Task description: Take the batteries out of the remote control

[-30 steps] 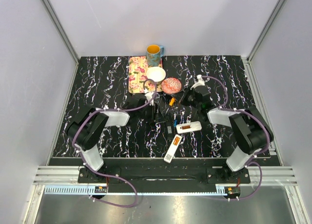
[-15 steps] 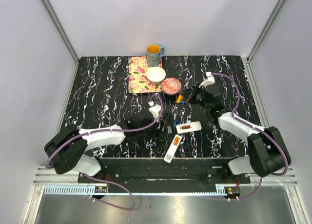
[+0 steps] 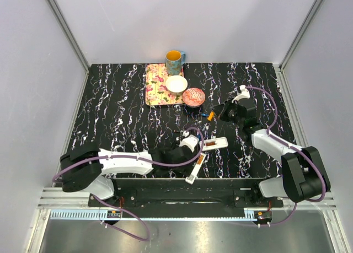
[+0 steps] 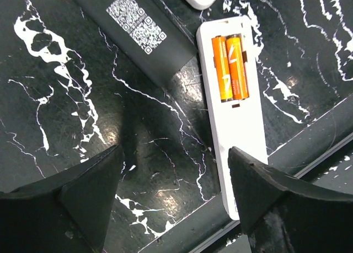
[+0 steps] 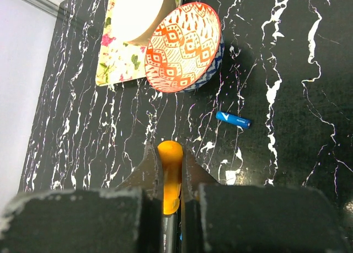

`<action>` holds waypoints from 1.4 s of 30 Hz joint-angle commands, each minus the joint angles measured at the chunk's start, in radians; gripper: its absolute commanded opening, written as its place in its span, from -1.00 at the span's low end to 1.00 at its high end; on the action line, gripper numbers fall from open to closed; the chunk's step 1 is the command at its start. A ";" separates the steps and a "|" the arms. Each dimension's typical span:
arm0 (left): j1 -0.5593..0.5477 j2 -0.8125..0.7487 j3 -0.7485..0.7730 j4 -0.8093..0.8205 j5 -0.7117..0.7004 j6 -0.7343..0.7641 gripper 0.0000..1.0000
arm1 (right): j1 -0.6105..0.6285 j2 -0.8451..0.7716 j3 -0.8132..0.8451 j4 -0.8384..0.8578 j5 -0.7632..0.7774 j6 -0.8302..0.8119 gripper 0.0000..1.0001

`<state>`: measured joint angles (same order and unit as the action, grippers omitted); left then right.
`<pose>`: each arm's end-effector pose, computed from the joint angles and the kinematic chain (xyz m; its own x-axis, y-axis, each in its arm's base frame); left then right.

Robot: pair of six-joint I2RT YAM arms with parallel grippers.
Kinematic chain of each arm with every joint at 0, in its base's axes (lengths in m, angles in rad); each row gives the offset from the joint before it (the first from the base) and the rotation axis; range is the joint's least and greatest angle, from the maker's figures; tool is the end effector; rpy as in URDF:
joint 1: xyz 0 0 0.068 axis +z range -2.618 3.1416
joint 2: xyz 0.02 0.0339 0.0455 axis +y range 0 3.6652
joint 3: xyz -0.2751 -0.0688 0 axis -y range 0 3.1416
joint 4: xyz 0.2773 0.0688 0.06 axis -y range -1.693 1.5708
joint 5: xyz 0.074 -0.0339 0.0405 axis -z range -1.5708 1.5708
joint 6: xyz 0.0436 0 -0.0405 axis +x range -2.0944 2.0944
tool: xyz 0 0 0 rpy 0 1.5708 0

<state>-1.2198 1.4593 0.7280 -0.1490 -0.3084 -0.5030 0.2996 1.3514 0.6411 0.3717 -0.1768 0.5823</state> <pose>0.1188 -0.2860 0.1573 -0.6315 0.3888 -0.6708 0.5979 0.7951 -0.1020 0.3033 0.1017 0.2078 -0.5120 0.4085 -0.7556 -0.2005 0.7986 0.5675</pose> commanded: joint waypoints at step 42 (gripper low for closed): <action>0.035 0.206 0.155 0.035 0.054 0.170 -1.00 | -0.031 0.000 -0.009 0.036 -0.036 -0.016 -1.00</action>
<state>-1.2503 1.6505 0.8486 -0.1406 -0.2173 -0.4309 0.2783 1.3518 0.6334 0.3691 -0.1978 0.5800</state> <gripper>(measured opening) 0.431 0.069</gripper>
